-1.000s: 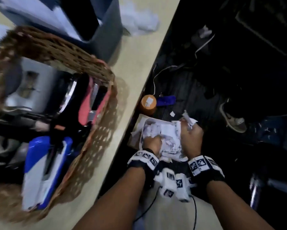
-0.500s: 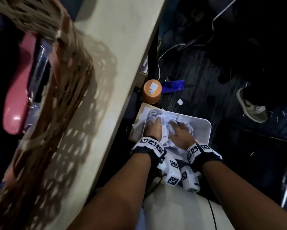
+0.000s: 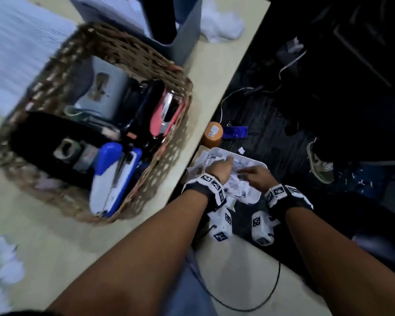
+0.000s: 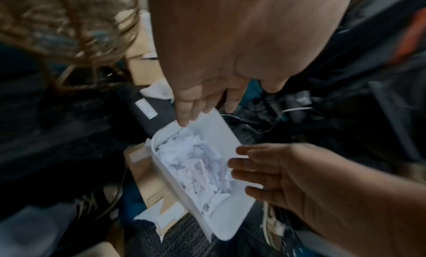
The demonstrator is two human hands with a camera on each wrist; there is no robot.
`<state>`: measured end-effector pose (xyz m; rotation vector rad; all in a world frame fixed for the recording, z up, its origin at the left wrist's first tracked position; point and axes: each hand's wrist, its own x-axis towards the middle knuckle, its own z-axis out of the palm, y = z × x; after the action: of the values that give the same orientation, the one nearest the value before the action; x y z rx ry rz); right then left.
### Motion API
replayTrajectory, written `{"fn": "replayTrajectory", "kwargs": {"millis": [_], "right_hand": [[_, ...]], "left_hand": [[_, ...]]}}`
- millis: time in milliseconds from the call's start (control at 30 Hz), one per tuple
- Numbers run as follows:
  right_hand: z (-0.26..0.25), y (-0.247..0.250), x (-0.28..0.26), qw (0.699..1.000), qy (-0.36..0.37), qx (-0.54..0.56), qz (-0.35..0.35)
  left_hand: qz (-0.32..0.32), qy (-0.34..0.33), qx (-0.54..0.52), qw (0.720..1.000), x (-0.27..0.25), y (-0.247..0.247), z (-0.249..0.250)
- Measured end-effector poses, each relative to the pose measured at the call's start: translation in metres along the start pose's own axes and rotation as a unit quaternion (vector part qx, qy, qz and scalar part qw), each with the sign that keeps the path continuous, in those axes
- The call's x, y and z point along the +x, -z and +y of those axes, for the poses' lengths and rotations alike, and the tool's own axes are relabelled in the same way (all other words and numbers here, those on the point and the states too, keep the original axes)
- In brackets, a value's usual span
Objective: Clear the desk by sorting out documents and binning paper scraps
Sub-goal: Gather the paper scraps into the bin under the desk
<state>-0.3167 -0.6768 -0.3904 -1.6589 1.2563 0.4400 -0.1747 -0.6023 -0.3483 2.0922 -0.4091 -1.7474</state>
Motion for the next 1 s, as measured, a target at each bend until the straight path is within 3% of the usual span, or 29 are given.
{"fn": "replayTrajectory", "kwargs": {"millis": [133,267,367,433,533,600,700,800,900,1000], "right_hand": [[-0.054,0.008,-0.078,0.997,-0.046,0.053,-0.018],[-0.125,-0.003,-0.149,0.99,-0.024,-0.068,-0.121],[-0.202,-0.032,-0.193,0.951,-0.004,-0.208,-0.228],[-0.259,-0.064,-0.212,0.915,0.005,-0.288,-0.281],[-0.325,-0.124,-0.238,0.866,0.058,-0.352,-0.351],[-0.353,-0.168,-0.253,0.852,0.111,-0.357,-0.368],[-0.375,-0.234,-0.261,0.859,0.243,-0.348,-0.286],[-0.377,-0.283,-0.251,0.812,0.377,-0.416,-0.159],[-0.365,-0.315,-0.24,0.777,0.4,-0.476,-0.095],[-0.352,-0.333,-0.238,0.736,0.39,-0.545,-0.098]], "left_hand": [[-0.059,-0.092,0.086,0.99,-0.094,0.013,0.01],[-0.091,-0.177,0.095,0.975,-0.18,0.053,-0.015],[-0.114,-0.193,0.046,0.973,-0.238,0.113,-0.056],[-0.097,-0.209,-0.004,0.973,-0.273,0.161,-0.093],[0.028,-0.218,-0.082,0.972,-0.316,0.221,-0.161],[0.142,-0.216,-0.153,0.954,-0.336,0.25,-0.212],[0.327,-0.198,-0.234,0.894,-0.357,0.277,-0.287],[0.482,-0.155,-0.238,0.829,-0.373,0.288,-0.351],[0.571,-0.102,-0.209,0.787,-0.379,0.291,-0.406],[0.619,-0.061,-0.129,0.772,-0.379,0.288,-0.446]]}}
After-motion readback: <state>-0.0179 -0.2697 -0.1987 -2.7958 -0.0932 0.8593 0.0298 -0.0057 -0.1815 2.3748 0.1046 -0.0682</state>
